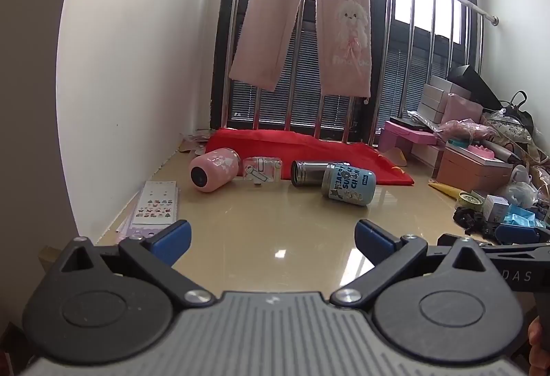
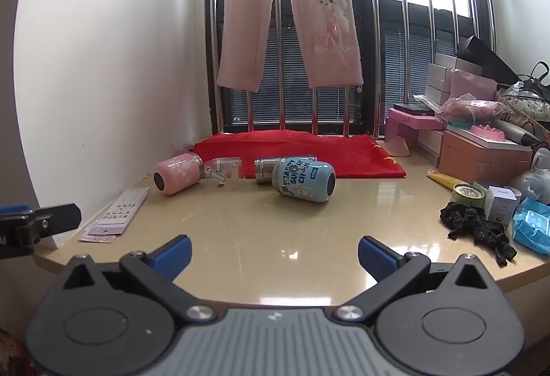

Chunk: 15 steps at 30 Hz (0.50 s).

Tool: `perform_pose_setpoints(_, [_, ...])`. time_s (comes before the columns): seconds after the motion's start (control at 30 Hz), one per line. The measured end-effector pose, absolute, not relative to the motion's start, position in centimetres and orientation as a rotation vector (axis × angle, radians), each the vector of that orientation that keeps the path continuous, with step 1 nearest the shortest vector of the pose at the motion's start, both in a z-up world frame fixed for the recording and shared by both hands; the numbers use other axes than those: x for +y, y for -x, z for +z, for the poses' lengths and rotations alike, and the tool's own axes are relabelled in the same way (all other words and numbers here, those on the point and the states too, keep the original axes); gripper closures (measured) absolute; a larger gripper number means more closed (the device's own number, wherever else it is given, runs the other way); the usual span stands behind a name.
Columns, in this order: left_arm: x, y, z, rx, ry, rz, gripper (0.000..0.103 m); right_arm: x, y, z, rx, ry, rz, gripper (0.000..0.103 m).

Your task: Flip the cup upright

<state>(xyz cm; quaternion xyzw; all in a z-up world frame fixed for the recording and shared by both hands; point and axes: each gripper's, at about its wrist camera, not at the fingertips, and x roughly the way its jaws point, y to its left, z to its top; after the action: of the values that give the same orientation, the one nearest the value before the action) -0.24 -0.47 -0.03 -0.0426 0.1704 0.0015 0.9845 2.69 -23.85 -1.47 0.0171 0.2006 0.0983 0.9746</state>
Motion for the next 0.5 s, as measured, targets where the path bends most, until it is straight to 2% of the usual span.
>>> perform_pose_setpoints(0.5, [-0.51,0.28,0.22,0.337,0.087,-0.003,0.0,-23.83,-2.7,-1.28,0.399,-0.038,0.198,0.0])
